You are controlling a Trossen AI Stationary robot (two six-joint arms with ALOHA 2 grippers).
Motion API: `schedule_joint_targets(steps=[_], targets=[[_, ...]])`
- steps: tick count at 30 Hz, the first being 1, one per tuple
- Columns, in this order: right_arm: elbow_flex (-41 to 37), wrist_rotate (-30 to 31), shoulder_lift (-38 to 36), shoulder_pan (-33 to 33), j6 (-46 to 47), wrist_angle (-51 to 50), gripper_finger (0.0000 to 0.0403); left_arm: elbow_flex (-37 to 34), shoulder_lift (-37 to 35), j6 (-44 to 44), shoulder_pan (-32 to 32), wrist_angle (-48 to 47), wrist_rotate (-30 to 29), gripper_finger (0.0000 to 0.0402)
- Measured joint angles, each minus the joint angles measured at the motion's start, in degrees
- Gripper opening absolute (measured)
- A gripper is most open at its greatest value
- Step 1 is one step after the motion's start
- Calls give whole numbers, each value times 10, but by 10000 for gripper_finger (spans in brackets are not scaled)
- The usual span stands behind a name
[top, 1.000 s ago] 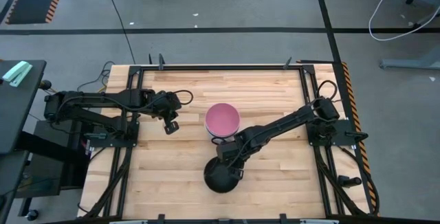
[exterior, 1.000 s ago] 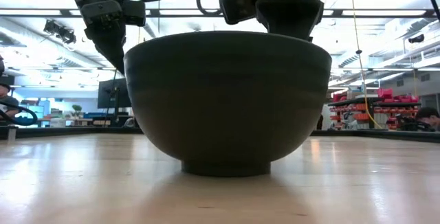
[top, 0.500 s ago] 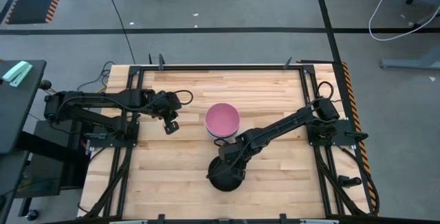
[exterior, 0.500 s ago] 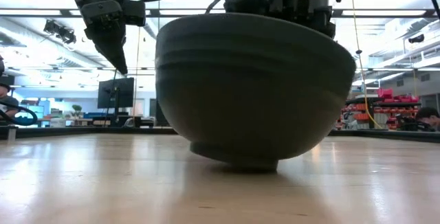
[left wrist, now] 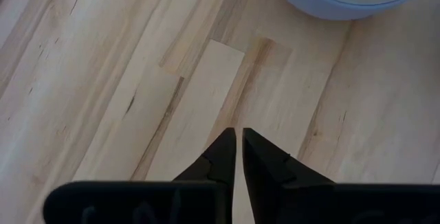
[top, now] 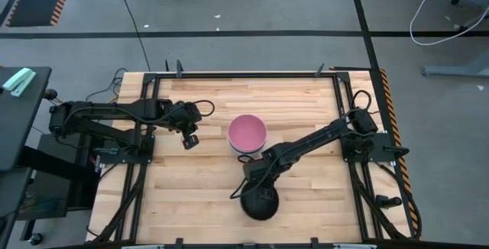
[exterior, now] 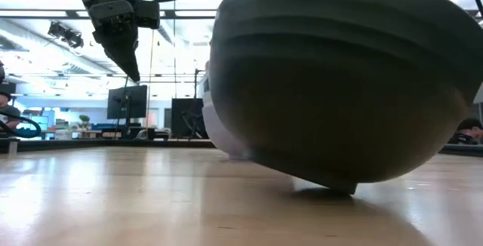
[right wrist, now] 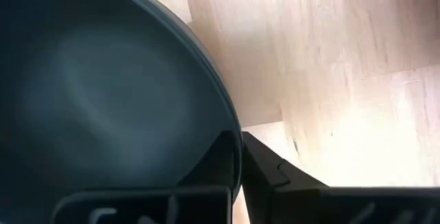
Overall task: Nest bowls inside each other
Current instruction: Stack the black bowl on top of the pink bowl
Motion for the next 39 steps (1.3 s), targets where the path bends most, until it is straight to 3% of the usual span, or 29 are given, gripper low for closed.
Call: schedule_joint_targets(steps=[18,31,39], targets=[[90,63,-2,13,-67,-120,6,0,0,0,0,0,0,34],[290,147,-2,1,-102,-257,6,0,0,1,0,0,0,23],[406,176,-3,-63,-117,-321,6,0,0,2,0,0,0,35]])
